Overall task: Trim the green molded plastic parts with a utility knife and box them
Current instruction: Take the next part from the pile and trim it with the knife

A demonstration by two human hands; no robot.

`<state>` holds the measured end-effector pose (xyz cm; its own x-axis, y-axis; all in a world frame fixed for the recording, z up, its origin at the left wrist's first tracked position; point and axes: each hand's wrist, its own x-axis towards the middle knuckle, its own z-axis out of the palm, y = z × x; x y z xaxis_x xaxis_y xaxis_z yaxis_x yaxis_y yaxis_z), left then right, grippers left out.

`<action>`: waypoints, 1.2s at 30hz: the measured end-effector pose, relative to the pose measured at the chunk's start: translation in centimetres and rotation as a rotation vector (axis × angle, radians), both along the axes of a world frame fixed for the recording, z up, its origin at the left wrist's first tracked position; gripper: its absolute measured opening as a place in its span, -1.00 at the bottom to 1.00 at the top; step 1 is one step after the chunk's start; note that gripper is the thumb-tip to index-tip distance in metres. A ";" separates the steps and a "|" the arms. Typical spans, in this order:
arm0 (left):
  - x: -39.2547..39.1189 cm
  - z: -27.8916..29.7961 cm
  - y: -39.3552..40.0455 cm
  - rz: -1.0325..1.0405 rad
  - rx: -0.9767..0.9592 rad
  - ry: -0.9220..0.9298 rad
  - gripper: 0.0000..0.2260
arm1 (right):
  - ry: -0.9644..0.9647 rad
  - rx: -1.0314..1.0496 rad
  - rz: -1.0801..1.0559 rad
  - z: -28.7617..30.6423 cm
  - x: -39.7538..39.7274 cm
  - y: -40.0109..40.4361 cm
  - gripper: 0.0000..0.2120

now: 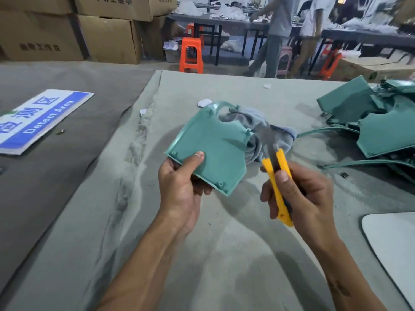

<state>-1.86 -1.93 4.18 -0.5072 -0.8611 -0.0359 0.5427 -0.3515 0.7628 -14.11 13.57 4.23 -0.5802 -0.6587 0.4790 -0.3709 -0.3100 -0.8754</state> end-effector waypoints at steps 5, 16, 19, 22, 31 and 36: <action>0.2 0.3 -0.9 0.110 -0.008 -0.029 -0.81 | 0.152 0.175 0.213 0.2 0.2 0.1 -0.81; 0.4 0.4 -0.9 0.130 -0.024 -0.035 -0.72 | 0.304 0.217 0.169 0.1 -1.1 0.4 -0.74; 0.5 0.4 -1.0 0.138 -0.043 -0.034 -0.64 | 0.381 0.232 -0.167 -0.1 -1.4 0.1 -0.80; 0.4 0.1 -0.6 0.142 -0.073 -0.016 -0.71 | 0.240 0.135 -0.389 -0.2 -0.8 -0.6 -0.71; -0.2 -0.4 1.1 -0.121 -0.059 -0.002 -0.85 | -0.285 -0.036 -0.206 -0.9 0.1 -1.9 -0.85; 1.2 -0.1 -0.9 -0.345 -0.104 -0.156 -0.88 | -0.269 0.035 -0.097 -0.4 -3.2 0.4 -0.81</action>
